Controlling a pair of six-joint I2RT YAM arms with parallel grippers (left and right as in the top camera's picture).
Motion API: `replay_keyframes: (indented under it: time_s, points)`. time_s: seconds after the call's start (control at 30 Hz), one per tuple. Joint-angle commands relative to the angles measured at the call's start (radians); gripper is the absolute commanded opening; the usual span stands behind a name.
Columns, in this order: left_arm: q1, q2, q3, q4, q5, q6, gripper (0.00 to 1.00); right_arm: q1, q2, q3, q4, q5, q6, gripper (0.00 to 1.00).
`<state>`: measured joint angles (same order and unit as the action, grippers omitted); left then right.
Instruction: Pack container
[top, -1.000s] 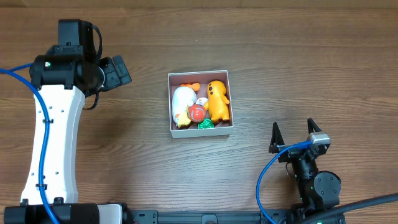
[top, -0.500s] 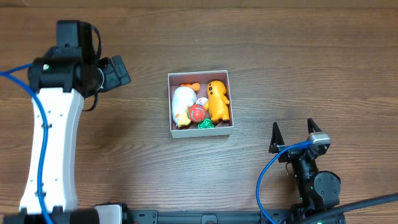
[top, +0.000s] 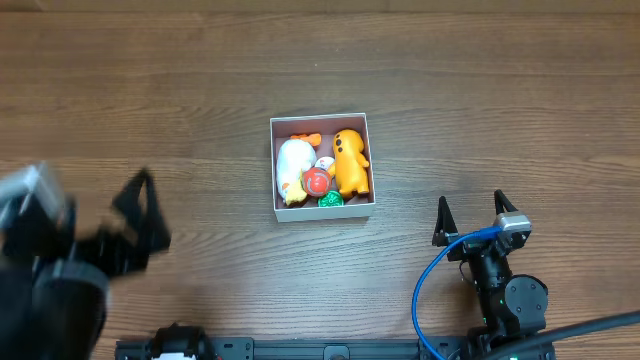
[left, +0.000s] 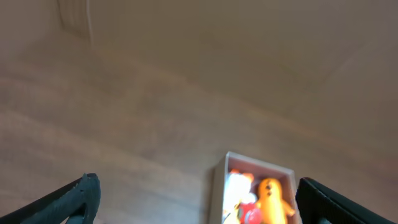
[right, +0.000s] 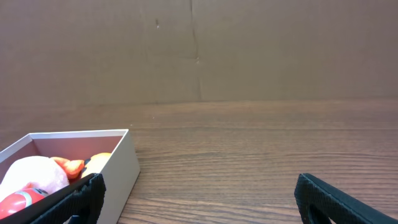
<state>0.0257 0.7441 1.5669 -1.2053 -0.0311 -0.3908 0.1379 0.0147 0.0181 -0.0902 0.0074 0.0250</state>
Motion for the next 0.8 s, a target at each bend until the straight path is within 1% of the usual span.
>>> replay_keyframes:
  time_s: [0.0,0.07,0.1,0.23,0.47,0.6,0.77]
  points:
    - [-0.007,-0.139,0.006,0.0,-0.008,-0.004,1.0,-0.005,-0.012,-0.01,0.007,-0.002,-0.007,1.0]
    - [-0.007,-0.208,0.006,-0.005,-0.027,0.024,1.0,-0.005,-0.012,-0.01,0.007,-0.002,-0.007,1.0]
    - [-0.007,-0.272,0.006,-0.019,-0.029,0.029,1.0,-0.005,-0.012,-0.01,0.007,-0.002,-0.007,1.0]
    - [-0.006,-0.419,0.006,-0.084,-0.028,0.028,1.0,-0.005,-0.012,-0.01,0.007,-0.002,-0.007,1.0]
    - [-0.006,-0.569,-0.015,-0.163,-0.032,0.029,1.0,-0.005,-0.012,-0.01,0.007,-0.002,-0.007,1.0]
    - [-0.006,-0.644,-0.093,-0.182,-0.031,0.028,1.0,-0.005,-0.012,-0.01,0.007,-0.002,-0.007,1.0]
    - [-0.006,-0.738,-0.257,-0.178,-0.031,0.028,1.0,-0.005,-0.012,-0.01,0.007,-0.002,-0.007,1.0]
